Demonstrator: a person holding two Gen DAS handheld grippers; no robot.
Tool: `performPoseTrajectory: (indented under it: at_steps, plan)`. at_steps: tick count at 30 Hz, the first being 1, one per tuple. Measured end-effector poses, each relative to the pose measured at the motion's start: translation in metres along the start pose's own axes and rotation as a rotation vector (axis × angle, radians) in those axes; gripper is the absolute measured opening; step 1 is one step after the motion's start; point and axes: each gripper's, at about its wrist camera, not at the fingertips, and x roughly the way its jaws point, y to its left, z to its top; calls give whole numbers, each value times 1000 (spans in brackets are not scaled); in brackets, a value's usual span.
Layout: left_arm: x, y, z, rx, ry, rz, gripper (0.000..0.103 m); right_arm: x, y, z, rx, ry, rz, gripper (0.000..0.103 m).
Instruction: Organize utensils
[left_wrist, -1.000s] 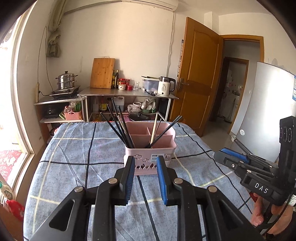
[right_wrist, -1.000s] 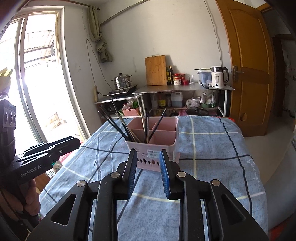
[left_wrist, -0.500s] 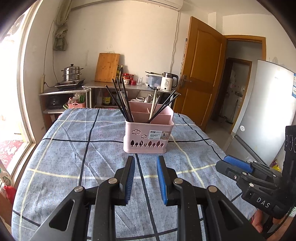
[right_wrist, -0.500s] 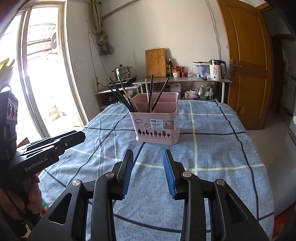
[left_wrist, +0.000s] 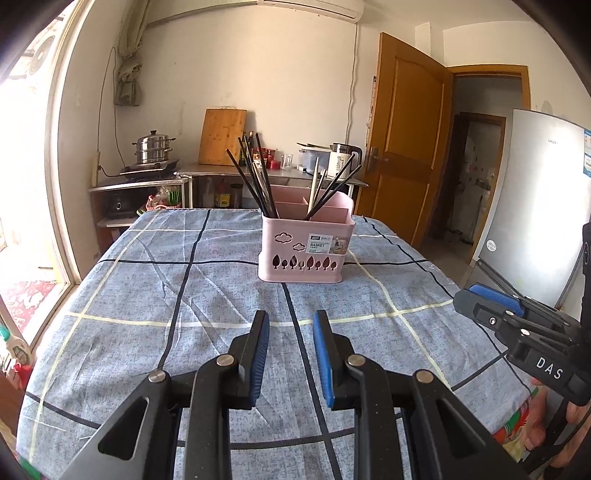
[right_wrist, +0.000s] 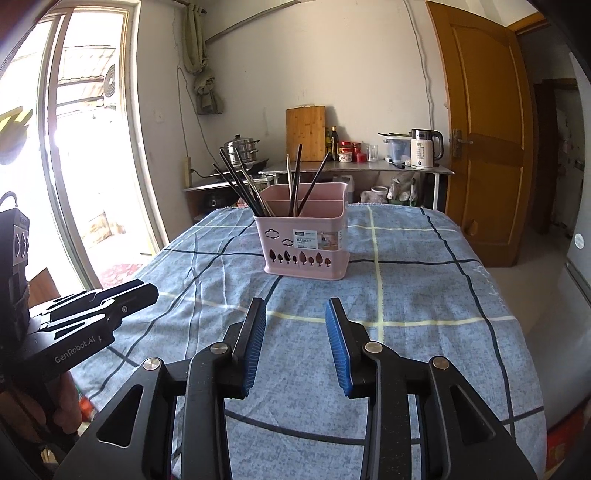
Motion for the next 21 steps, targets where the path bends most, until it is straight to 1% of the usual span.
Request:
performPoseTrajectory:
  at_steps: [4,8,21]
  plan:
    - [1,0,-7,-4,-11,-19,24,2,3,-9,-13,1,-9,36]
    - [3,-1,-13,3,-15,-1,24,2,4,-13,-14,7,-20,37]
    - [3,-5,-20,15,-14,-3,24,0,5,-15,-12,-3,-34,38]
